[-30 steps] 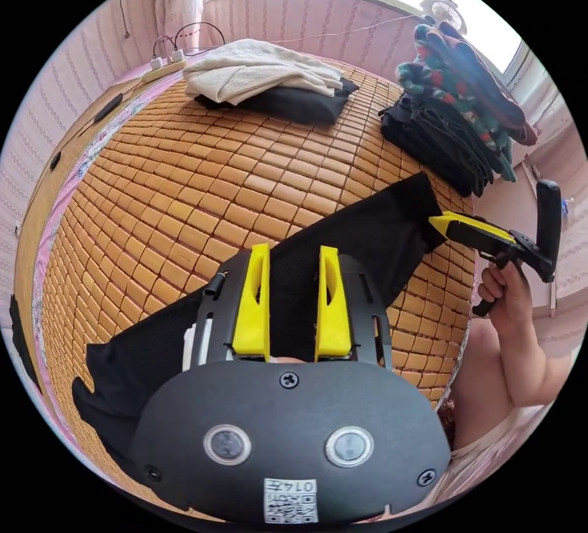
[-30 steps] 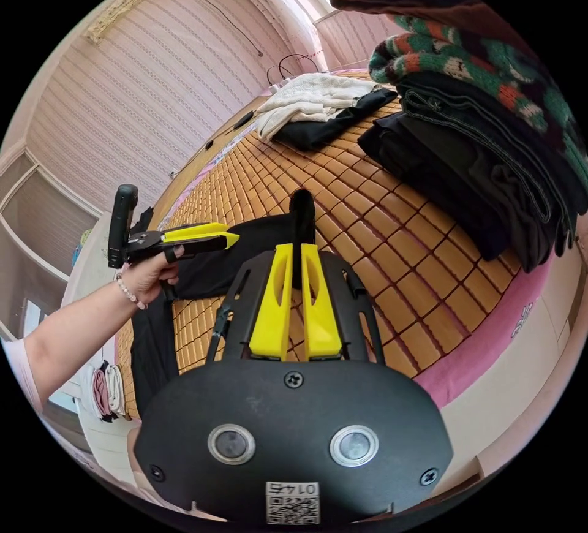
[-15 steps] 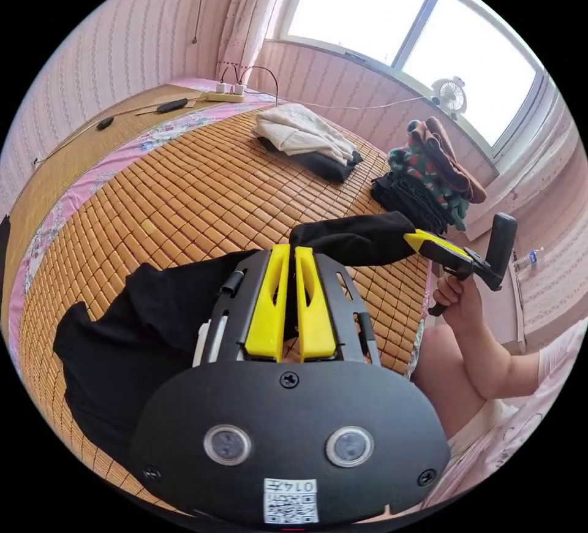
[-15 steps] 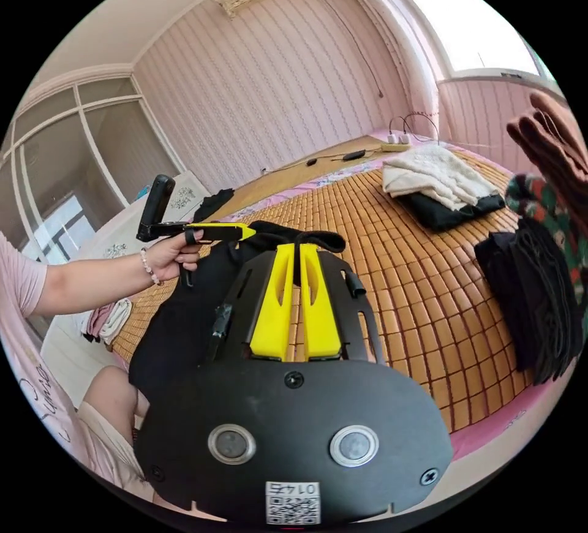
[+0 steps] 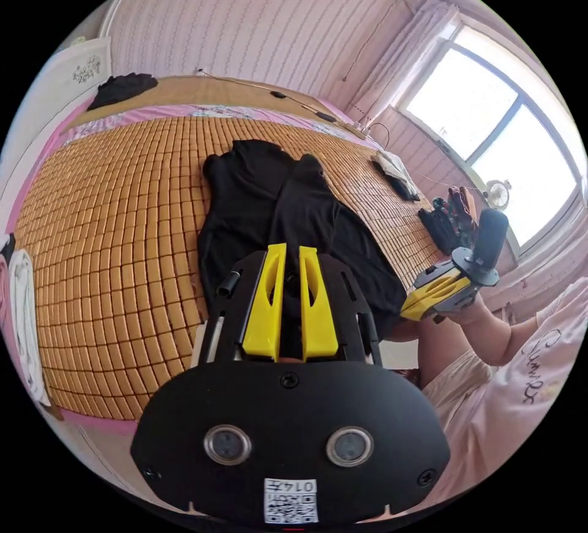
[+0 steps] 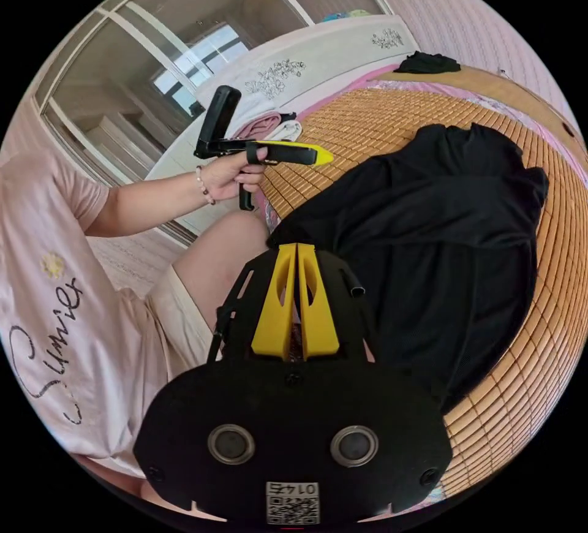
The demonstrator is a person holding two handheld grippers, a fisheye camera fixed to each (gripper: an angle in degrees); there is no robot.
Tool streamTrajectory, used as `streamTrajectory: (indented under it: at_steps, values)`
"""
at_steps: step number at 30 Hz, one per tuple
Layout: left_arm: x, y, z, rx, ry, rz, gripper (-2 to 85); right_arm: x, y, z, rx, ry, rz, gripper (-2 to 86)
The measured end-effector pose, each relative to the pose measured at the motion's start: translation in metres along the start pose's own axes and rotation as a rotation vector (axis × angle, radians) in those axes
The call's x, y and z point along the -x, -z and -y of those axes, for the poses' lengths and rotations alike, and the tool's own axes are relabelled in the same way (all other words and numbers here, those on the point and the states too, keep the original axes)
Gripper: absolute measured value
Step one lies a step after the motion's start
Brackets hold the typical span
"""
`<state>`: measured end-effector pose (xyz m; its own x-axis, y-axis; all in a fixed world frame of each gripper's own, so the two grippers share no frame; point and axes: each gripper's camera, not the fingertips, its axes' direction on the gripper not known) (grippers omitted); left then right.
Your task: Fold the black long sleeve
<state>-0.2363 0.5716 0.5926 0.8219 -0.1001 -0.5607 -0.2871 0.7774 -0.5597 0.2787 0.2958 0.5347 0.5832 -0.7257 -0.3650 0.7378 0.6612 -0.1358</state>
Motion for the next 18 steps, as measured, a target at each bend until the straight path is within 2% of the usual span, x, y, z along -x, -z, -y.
streamTrajectory:
  at_steps: [4,12,16,18]
  values:
    - [0.021,0.015,-0.043,0.018,0.066,0.017,4.9,0.0,-0.029,-0.003,0.054,-0.08,-0.012,0.3]
    - [0.033,-0.008,-0.061,0.182,0.082,0.026,8.0,0.023,-0.093,0.056,0.163,-0.034,-0.337,6.1]
    - [0.035,-0.024,-0.059,0.298,0.051,0.022,5.4,0.022,-0.122,0.083,0.19,-0.032,-0.305,8.2]
    - [0.036,-0.029,-0.056,0.339,0.033,0.019,0.6,0.025,-0.134,0.094,0.209,-0.019,-0.252,7.6]
